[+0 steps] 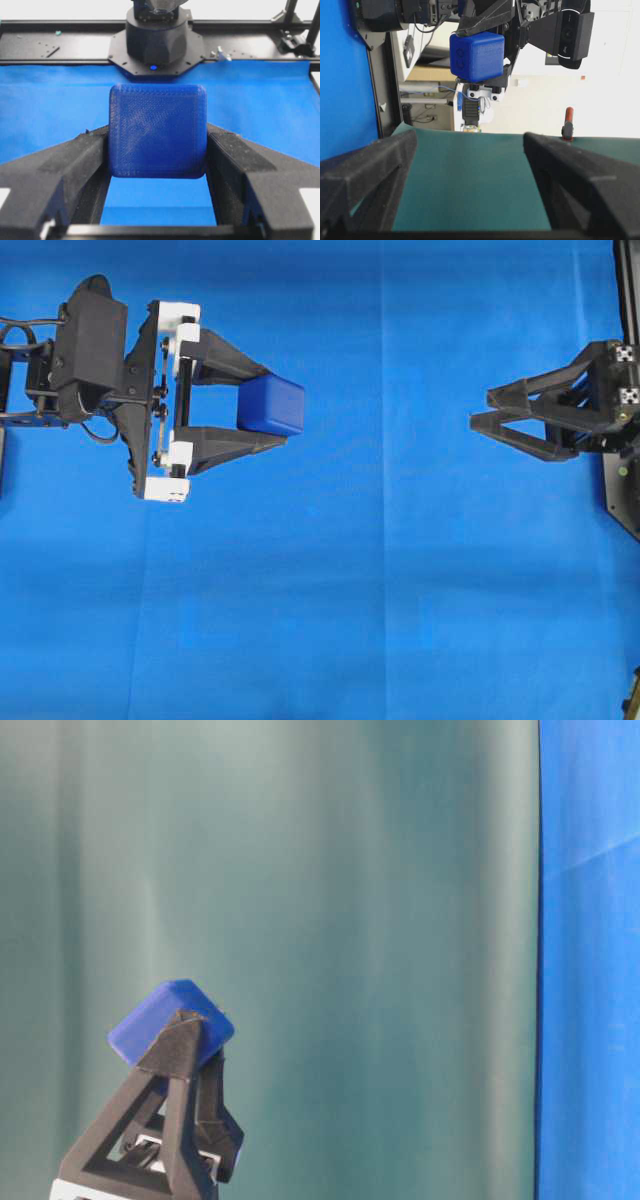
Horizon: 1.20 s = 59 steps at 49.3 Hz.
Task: Handover the blue block to the right arm after grasping it with the left arm, then place it in the designated position.
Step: 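Open the right gripper and raise it toward the held cube, then move the right gripper over the cube and close on it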
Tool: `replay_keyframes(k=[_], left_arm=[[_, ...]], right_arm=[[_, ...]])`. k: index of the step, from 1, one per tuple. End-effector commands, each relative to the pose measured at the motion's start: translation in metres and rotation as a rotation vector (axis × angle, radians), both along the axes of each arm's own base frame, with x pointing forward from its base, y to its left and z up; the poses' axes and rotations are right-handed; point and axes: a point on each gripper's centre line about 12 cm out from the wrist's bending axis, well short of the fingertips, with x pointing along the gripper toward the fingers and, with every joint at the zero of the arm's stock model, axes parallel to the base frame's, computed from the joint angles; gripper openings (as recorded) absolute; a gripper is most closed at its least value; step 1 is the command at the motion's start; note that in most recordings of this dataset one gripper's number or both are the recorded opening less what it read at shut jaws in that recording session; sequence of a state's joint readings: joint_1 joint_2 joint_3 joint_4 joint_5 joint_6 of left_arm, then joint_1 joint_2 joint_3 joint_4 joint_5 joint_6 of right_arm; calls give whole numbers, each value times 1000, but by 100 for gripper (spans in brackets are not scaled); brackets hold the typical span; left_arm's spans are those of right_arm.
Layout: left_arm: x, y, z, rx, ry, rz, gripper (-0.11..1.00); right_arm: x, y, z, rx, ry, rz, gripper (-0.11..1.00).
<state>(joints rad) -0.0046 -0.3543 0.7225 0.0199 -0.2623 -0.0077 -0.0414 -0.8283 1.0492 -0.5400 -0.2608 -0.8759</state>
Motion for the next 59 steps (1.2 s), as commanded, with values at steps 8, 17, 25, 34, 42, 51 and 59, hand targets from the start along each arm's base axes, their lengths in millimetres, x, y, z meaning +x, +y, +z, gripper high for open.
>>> replay_keyframes(k=[8,17,25,34,42,51,59], left_arm=[[-2,-1,11,-3,-38,-3,48],[-2,-1,11,-3,-37,-3,48],[-2,-1,11,-2,-37,-3,48],[-2,-1,12,-3,-40,-3,48],[-2,-1,12,-3,-38,-3,48],[-2,-1,11,-3,-37,-3,48],[-2,-1,12,-5,-38,-2,48]], right_arm=[[2,0,11,6,-31,4,94],[2,0,11,10,-29,3,94],[2,0,11,10,-28,3,94],[3,0,11,10,-29,4,94],[7,0,11,16,-24,5,94],[22,1,13,19,-16,17,94],[38,1,15,21,-1,21,94]])
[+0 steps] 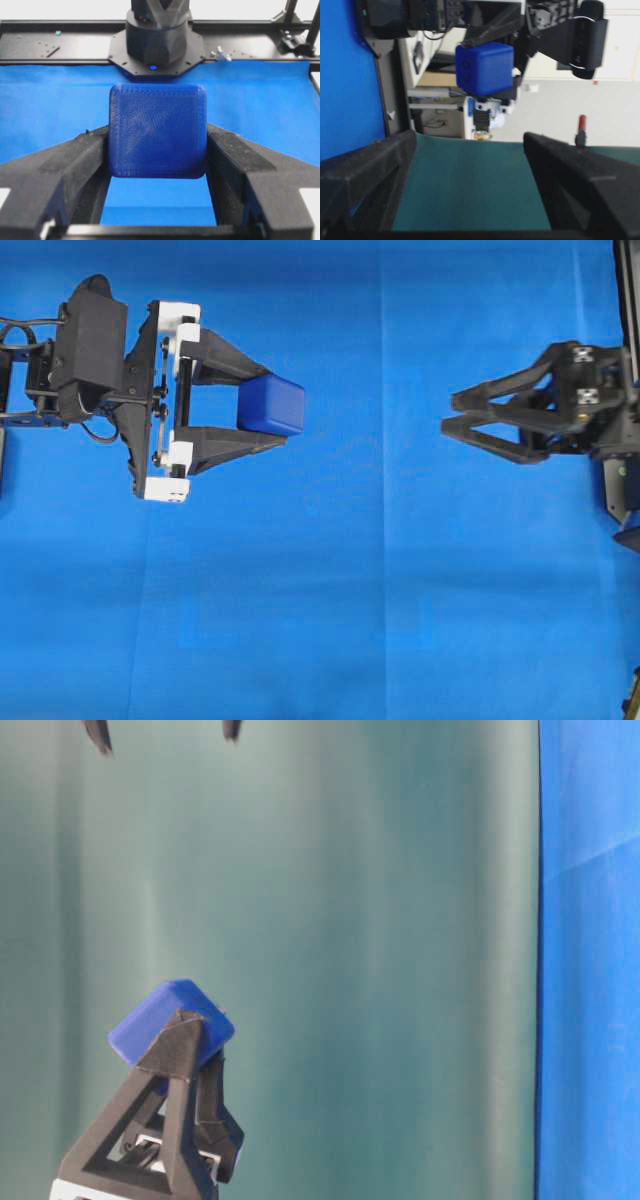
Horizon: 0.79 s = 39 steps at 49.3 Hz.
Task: Handover the blue block to the right arm after grasping it with the left arm, then place it in the designated position.
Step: 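Move the right gripper over the cube and close on it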
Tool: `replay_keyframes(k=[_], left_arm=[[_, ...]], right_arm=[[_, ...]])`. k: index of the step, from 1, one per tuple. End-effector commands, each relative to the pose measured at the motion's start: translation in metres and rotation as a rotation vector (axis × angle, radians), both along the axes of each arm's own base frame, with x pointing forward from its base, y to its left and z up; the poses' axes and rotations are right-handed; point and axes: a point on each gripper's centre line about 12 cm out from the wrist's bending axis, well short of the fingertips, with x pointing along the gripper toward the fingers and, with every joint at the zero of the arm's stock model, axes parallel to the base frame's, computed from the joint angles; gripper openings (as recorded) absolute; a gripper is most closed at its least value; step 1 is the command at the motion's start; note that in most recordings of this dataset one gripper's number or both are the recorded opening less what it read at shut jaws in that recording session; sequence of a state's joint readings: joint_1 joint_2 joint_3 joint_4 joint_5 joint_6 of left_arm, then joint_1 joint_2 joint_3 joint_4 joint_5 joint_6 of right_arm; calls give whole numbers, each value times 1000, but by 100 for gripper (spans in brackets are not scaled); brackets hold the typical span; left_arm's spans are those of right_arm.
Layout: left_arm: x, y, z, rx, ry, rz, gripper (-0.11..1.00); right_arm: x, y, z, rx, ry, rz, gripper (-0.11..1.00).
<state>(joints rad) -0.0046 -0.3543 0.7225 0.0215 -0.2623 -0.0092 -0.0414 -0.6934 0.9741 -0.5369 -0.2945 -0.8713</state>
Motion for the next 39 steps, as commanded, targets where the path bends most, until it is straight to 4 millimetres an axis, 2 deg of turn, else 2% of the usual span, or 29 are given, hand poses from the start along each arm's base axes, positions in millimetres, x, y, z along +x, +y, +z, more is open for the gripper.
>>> replay_keyframes(k=[1,14,25,39], left_arm=[[-2,-1,12,-5,-38,-2,48],[-2,-1,11,-5,-37,-2,48],[-2,-2,11,-5,-35,-4,48],[-2,-1,10,-6,-29,-2,48]], right_arm=[[11,0,14,9,-29,4,94],[44,0,21,12,-19,12,94],[82,-2,26,12,-8,14,94],[125,-3,24,7,11,16,94]])
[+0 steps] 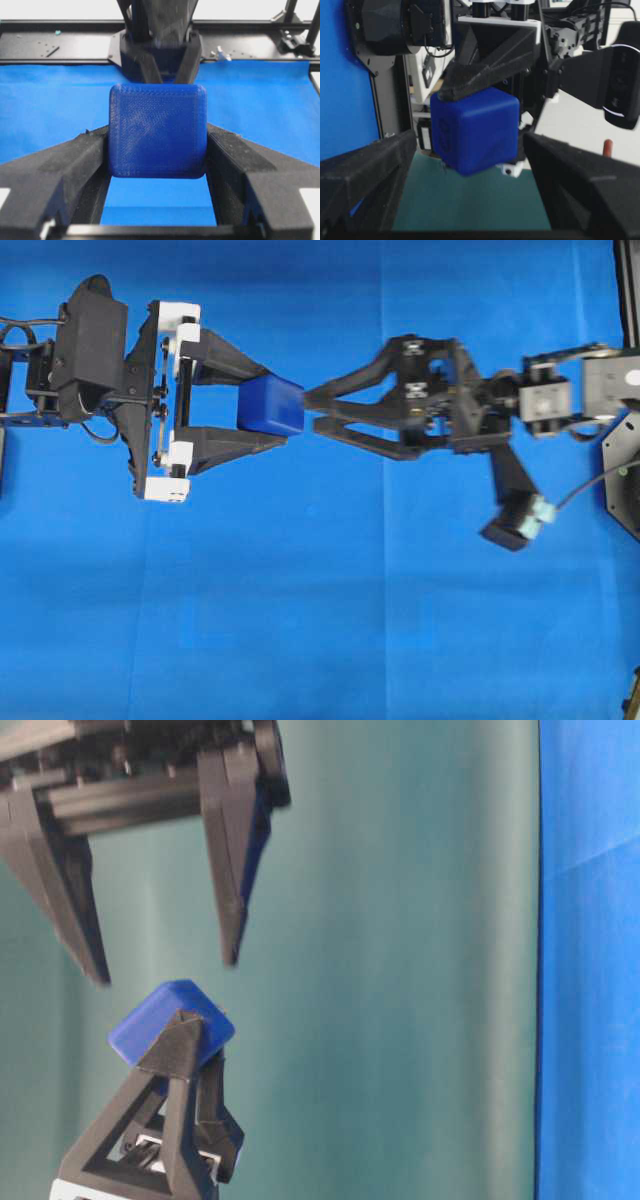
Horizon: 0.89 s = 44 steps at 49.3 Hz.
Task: Handover the blue block to the right arm after grasping it with the left arm, then place it in the designated position.
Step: 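Move the right gripper over the cube and close on it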
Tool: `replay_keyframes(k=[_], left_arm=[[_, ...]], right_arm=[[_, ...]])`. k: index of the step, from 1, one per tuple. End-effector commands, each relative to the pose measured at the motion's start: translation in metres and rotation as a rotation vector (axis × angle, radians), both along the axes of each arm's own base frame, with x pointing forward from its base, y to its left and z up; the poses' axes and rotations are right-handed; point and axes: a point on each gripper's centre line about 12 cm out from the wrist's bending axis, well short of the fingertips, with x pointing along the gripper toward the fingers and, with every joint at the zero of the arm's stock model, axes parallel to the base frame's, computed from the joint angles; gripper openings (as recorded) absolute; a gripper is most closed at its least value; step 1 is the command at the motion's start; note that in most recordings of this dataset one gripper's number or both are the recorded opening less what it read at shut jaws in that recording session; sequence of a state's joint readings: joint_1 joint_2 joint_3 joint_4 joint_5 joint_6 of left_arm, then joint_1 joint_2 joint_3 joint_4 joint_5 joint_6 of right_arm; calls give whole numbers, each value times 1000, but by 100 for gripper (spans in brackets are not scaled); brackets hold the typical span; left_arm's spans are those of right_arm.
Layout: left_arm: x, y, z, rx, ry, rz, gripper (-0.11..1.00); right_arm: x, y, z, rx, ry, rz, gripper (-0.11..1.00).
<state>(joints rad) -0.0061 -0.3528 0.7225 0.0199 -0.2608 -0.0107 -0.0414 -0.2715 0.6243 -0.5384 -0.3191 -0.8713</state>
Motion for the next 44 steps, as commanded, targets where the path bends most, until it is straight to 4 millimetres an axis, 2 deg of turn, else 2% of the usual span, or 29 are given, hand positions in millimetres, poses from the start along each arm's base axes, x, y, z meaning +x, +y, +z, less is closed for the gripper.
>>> replay_keyframes(k=[1,14,35,39,44], left_arm=[[-2,-1,10,-3,-29,-2,48],[-2,-1,10,-3,-25,-2,48],[-3,0,8,-4,-6,0,48],[-2,-1,7,-3,-5,-2,48],[-3,-1,8,-7,-8,-2,48]], right_arm=[[12,0,15,3,-42,4,94],[33,0,18,-2,-48,7,94],[36,1,22,-4,-52,6,92],[36,1,21,-4,-40,1,84],[37,0,23,2,-41,-6,57]])
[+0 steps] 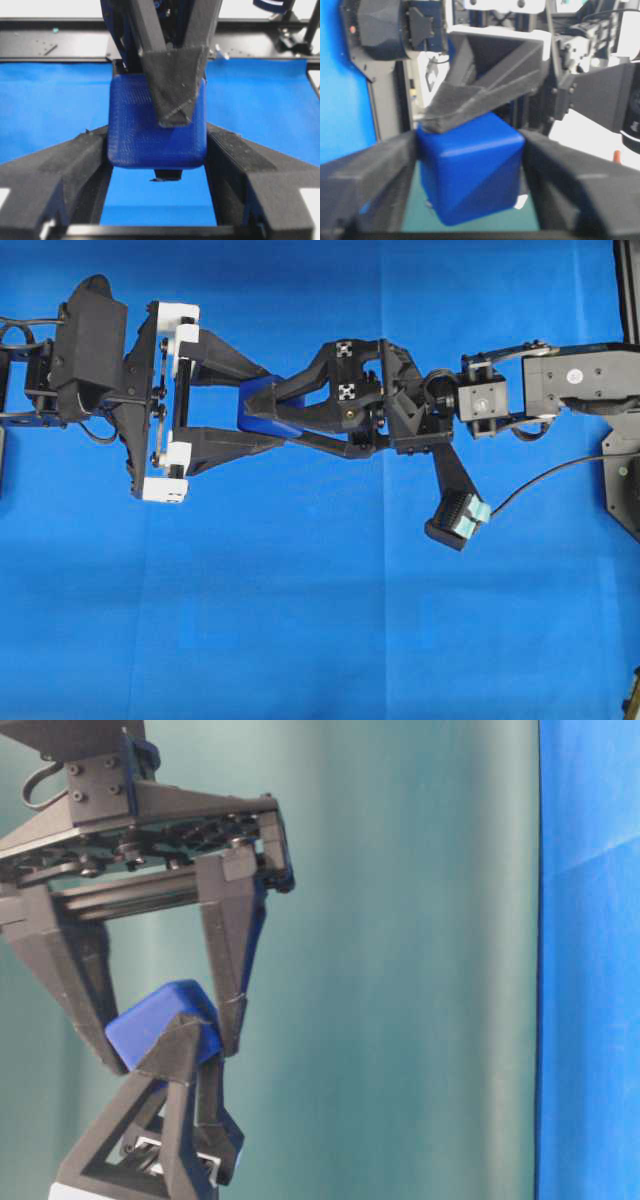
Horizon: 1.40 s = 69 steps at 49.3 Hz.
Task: Handover the blue block to the right arm after grasping it with the left arm, then place it in the designated position.
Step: 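Move the right gripper over the cube and close on it, then open the left gripper and pull the cube away with the right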
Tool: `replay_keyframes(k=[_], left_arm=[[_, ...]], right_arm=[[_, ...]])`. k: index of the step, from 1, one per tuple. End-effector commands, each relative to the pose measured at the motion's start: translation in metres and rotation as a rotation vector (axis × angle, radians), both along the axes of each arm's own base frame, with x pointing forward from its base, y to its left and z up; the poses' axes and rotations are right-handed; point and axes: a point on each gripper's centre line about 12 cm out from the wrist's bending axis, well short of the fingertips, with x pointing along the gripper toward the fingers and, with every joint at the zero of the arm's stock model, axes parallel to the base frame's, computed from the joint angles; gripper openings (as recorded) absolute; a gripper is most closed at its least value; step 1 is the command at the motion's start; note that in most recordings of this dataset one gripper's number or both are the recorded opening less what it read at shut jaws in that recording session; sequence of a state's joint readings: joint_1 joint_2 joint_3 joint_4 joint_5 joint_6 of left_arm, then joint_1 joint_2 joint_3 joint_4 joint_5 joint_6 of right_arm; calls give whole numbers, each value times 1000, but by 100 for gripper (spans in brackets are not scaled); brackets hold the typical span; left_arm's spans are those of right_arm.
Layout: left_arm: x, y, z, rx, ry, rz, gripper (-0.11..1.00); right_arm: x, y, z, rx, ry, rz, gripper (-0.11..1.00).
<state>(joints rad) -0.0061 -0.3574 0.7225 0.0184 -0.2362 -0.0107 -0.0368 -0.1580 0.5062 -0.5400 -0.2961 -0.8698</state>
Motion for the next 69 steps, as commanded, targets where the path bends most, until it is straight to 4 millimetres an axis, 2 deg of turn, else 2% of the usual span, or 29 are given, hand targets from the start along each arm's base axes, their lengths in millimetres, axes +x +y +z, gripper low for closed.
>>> replay_keyframes(k=[1,2,36,38,43,47,61,69], left_arm=[[-1,-1,8,-11,-24,-2,48],[-1,0,9,-14,-26,0,48],[0,-1,11,-51,-35,4,49],[1,-1,10,-49,-33,4,55],[0,-1,11,-51,-36,3,82],[1,-1,10,-51,-35,3,93],[0,-1,11,-48,-39,3,93],[-3,-1,13,-51,-44,2,93]], right_arm=[[2,1,23,6,-58,1,52],[2,0,24,8,-58,-1,49],[2,-2,21,29,-26,-22,49],[2,-2,21,29,-26,-22,49],[2,-1,21,29,-26,-21,49],[1,-1,21,29,-26,-21,49],[0,-1,21,30,-23,-20,49],[-9,-1,18,30,-5,-28,49]])
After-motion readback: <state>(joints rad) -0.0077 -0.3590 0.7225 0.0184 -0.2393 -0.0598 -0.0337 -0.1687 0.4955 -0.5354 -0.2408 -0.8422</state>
